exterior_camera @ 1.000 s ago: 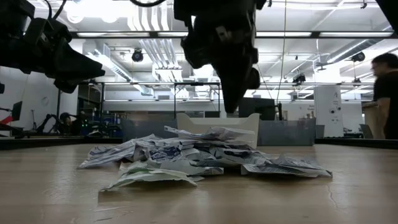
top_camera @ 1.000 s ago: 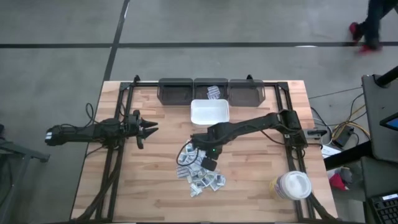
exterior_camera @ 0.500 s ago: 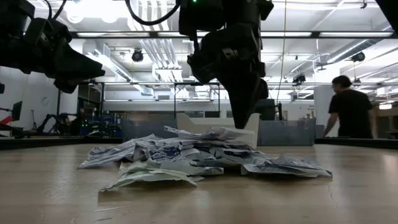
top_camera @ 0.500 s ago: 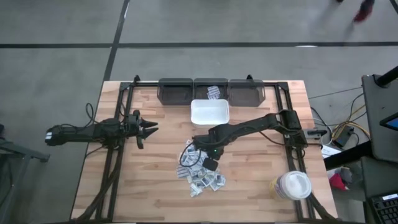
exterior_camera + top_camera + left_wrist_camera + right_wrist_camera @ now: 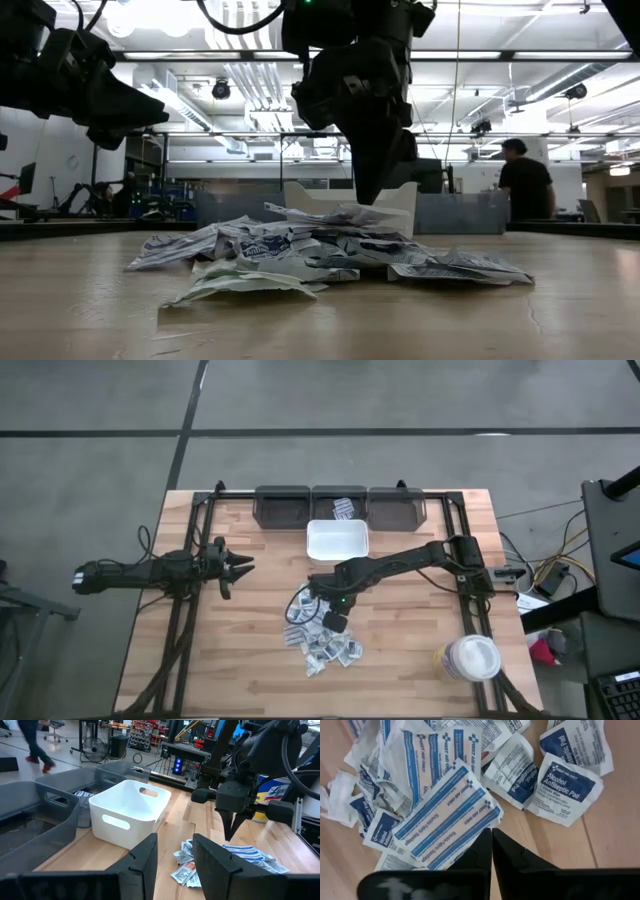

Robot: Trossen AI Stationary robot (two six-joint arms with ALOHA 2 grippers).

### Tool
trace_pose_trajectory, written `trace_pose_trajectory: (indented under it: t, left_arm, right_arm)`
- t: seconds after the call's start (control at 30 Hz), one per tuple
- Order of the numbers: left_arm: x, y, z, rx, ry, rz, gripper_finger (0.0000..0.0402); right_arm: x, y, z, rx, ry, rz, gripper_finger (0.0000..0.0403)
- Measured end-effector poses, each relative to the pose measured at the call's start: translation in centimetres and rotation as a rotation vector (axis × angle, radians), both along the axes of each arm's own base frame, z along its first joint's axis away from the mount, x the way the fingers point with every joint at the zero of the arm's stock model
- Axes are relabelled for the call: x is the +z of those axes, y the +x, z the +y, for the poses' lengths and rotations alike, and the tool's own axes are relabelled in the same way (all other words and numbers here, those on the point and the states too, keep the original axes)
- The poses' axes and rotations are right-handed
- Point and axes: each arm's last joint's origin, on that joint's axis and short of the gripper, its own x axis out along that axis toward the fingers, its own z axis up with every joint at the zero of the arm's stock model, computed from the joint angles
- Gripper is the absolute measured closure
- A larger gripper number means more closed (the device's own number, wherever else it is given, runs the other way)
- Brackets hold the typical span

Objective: Pick & Place First Aid Supplies
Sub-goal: Put the blue bandage into the middle black bin

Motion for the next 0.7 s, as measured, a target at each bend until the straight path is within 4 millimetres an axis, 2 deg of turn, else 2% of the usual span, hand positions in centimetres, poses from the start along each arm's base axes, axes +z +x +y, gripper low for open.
trace_pose_trajectory:
  t: [0.43,0.7]
  left_arm:
    - [0.00,0.00,0.00,0.000,0.000,0.000,0.0278]
    - [0.00,0.00,0.00,0.000,0.000,0.000,0.0278]
  right_arm:
    - [-0.04,0.10,-0.14,-0.012,-0.055,-0.014,0.0299]
    - [-0.37,0.39,-0.17,-0.053,-0.067,-0.025,0.0274]
